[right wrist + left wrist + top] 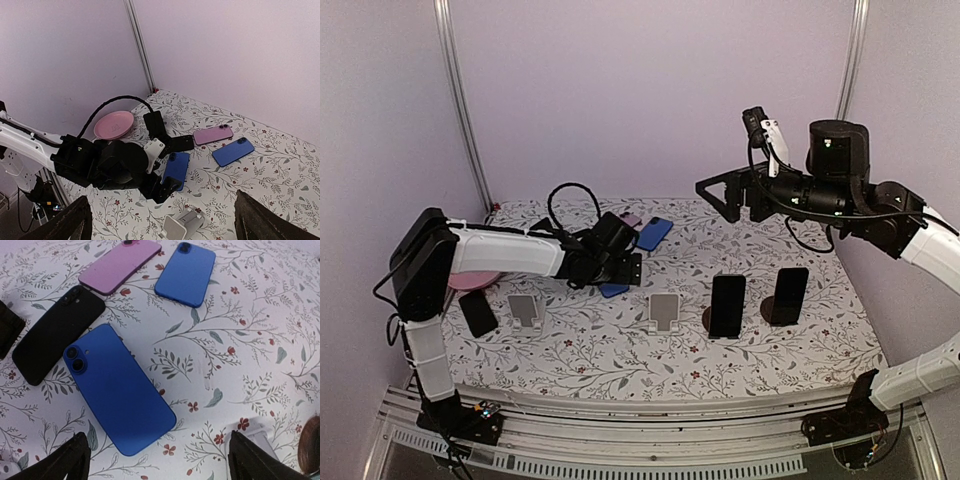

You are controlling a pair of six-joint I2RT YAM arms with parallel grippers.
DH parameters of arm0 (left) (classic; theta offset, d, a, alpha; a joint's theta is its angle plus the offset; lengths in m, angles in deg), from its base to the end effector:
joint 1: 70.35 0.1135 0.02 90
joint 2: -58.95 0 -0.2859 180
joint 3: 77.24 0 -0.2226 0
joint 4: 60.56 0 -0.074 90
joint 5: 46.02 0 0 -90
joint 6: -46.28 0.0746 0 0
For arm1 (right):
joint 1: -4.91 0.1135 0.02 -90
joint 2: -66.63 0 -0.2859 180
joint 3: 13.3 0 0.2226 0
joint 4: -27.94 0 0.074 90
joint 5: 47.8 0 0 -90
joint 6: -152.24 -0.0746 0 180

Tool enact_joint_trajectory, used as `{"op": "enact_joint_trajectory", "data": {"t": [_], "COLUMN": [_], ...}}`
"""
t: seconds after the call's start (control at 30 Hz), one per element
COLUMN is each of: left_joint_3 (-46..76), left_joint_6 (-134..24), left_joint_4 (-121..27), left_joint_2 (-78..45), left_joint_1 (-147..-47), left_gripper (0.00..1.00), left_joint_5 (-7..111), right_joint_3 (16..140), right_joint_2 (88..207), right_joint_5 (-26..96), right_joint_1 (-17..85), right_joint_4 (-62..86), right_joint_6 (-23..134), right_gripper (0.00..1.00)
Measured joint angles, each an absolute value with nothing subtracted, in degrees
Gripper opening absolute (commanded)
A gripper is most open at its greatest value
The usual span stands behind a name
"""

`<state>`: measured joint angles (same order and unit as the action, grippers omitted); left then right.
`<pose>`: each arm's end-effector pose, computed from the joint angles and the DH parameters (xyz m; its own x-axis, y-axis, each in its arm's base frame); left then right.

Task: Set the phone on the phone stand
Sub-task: Move the phone to the center of the board.

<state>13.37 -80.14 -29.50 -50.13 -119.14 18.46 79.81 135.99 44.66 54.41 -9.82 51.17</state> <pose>0.2959 -0.2891 0.1993 -0.7070 -0.0059 -0.7072 0.0989 0.9893 -0.1072 0.1759 0.2010 0.4347 -0.2950 -0.0500 -0.9542 -0.6888 0.7032 0.1761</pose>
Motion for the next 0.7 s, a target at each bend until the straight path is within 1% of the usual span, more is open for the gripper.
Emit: {"op": "enact_joint_trajectory", "data": {"t": [0.2,0.4,0.7], "left_joint_3": [6.1,1.5,-2.0], "left_joint_6": [-84.5,-88.7,-90.8], "left_joint_4": [-26.0,-21.4,-20.2], "left_joint_2": [-57.9,-64.8,-68.7], "left_joint_1": [-116.2,-113.8,-112.9], "left_gripper": [0.97,0.97,0.97], "left_joint_5": [17.6,17.5,17.4], "right_joint_3": [78.4,77.7,77.5], "right_joint_2": [134.6,133.8,133.3], "right_joint_5": [43.8,43.0,42.5], "right_joint_1": [54.4,54.4,54.4], "right_joint_4": [-9.1,-8.9,-8.8], "right_joint_6": [50.3,49.5,48.9], "right_gripper": [0.99,0.99,0.99]}}
